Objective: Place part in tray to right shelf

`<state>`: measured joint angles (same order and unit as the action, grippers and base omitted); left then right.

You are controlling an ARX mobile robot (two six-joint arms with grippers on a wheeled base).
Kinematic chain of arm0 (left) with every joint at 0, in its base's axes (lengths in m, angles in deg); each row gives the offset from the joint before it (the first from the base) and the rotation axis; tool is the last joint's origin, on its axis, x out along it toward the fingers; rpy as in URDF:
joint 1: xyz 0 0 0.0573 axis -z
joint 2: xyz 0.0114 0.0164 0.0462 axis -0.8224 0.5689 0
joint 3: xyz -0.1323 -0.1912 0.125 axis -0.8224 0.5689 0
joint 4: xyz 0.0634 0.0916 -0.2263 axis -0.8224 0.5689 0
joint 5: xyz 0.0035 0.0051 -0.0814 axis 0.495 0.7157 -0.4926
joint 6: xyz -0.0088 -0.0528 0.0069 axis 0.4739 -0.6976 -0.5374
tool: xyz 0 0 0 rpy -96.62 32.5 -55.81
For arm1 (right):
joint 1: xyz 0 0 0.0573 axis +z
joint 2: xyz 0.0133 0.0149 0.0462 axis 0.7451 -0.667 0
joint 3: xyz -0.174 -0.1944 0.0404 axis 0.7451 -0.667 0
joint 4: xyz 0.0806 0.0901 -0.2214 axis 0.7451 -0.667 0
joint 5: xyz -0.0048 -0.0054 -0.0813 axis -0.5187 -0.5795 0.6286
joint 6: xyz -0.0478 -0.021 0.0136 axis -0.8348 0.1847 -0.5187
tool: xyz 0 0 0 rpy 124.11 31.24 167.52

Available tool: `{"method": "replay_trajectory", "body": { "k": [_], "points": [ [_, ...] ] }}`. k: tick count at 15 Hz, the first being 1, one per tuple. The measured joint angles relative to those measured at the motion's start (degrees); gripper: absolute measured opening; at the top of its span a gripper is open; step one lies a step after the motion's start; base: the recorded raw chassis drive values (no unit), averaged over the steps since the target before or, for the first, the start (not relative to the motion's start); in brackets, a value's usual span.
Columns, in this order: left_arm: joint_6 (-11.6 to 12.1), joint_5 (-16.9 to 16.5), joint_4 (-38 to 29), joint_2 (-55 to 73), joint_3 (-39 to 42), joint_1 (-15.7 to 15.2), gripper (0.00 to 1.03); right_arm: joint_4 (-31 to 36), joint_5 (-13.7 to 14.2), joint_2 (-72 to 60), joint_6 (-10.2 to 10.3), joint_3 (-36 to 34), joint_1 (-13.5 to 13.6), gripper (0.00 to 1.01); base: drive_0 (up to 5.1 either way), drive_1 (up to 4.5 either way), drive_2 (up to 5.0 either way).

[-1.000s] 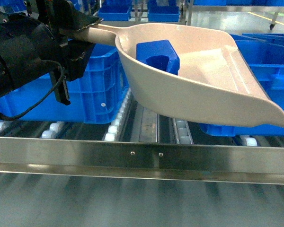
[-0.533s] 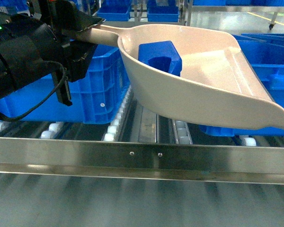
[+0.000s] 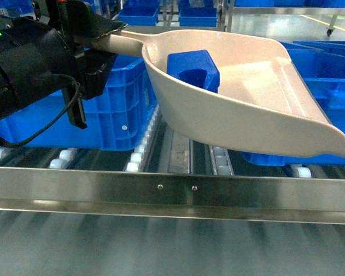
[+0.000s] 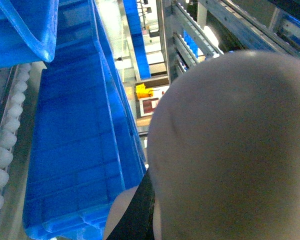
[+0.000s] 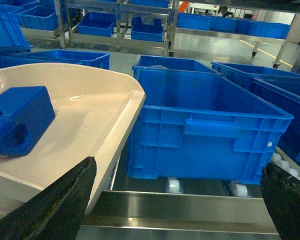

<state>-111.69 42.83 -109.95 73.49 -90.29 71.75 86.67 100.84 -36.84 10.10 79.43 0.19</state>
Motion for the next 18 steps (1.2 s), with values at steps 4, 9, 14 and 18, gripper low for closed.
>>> {"method": "replay_trajectory", "body": {
  "k": [4,9,14,18],
  "points": [
    [0.0,0.0,0.02,0.0,0.0,0.0,0.16,0.0,0.0,0.0,0.0,0.0,0.0,0.98,0.0,0.0,0.0],
    [0.0,0.0,0.02,0.0,0.0,0.0,0.16,0.0,0.0,-0.02,0.0,0.0,0.0,0.98,0.0,0.0,0.0],
    [0.0,0.0,0.02,0.0,0.0,-0.02,0.16,0.0,0.0,-0.02,0.0,0.0,0.0,0.98,0.0,0.0,0.0],
    [0.33,1.27,0.81,-0.07,-0.02,0.24,0.16,0.0,0.0,-0.02,0.0,0.0,0.0,0.98,0.0,0.0,0.0]
  ]
}}
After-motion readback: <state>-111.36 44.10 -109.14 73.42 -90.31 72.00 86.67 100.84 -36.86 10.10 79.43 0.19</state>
